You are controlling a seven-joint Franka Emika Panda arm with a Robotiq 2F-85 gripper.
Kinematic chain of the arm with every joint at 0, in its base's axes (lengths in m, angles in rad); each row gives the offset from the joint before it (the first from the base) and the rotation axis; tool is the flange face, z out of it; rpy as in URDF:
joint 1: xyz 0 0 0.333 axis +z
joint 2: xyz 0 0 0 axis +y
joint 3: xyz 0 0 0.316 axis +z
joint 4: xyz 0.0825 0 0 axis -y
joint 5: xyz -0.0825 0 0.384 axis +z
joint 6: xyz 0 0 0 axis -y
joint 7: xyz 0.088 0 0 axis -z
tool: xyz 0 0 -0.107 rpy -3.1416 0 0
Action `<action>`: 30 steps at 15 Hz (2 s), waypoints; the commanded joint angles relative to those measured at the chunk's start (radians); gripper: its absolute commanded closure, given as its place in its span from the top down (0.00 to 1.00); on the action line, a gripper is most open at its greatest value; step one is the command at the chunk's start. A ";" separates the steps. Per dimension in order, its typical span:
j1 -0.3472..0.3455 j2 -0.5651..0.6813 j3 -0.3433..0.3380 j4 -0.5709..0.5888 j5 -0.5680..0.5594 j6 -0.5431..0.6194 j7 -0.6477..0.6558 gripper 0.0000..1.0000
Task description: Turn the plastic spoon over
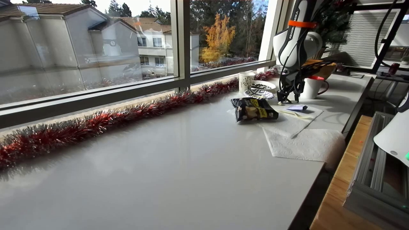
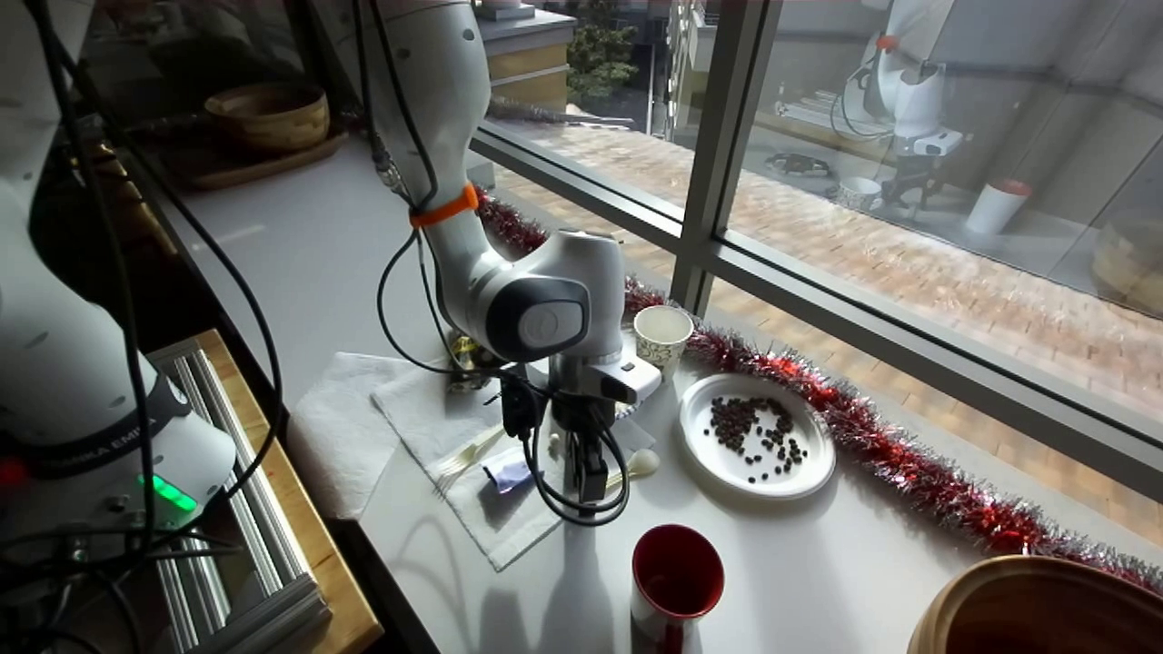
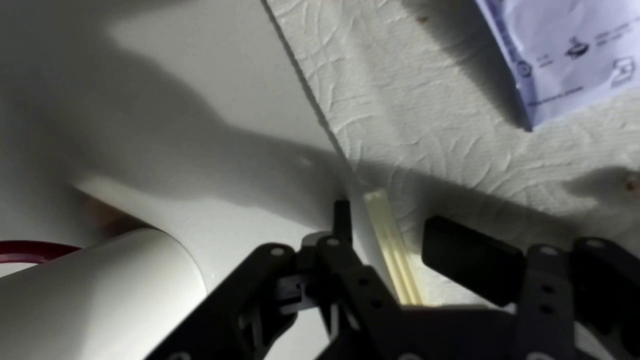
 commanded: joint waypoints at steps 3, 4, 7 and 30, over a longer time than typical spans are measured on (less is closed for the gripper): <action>-0.016 -0.006 0.014 -0.004 0.072 0.035 -0.100 0.36; -0.023 -0.008 0.019 -0.004 0.078 0.035 -0.116 0.33; -0.032 -0.014 0.020 -0.006 0.087 0.043 -0.148 0.29; -0.088 -0.177 0.016 -0.098 0.122 0.002 -0.231 0.06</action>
